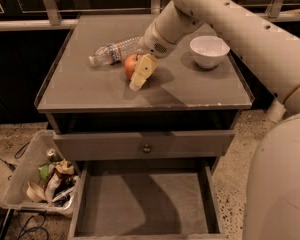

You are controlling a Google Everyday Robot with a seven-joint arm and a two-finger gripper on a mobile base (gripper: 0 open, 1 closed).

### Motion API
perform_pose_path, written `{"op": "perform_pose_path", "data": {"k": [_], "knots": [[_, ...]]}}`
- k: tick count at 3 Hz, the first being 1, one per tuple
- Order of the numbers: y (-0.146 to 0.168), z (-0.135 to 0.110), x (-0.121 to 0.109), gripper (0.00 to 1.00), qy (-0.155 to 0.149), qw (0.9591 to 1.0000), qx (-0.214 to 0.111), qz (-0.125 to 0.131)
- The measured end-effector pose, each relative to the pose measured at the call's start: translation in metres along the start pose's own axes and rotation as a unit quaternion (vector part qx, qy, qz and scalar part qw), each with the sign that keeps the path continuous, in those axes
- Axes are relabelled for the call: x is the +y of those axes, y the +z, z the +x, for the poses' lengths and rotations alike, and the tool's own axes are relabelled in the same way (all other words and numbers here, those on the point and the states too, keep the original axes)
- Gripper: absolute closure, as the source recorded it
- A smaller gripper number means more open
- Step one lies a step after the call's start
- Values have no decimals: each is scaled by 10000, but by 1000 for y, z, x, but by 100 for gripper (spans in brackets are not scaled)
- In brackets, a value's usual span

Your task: Place apple into middle drawer

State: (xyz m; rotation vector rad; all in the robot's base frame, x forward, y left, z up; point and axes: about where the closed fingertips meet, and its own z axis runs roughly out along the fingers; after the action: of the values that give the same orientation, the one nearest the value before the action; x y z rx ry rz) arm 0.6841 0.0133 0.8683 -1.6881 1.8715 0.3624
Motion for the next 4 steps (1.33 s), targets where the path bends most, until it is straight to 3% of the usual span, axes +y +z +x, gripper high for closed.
{"op": "perform_pose_path", "data": {"k": [2,4], "knots": [[20,-3,-5,6,163,9997,-69,-147],[20,-3,-5,52,162,9997,-69,-147]]}}
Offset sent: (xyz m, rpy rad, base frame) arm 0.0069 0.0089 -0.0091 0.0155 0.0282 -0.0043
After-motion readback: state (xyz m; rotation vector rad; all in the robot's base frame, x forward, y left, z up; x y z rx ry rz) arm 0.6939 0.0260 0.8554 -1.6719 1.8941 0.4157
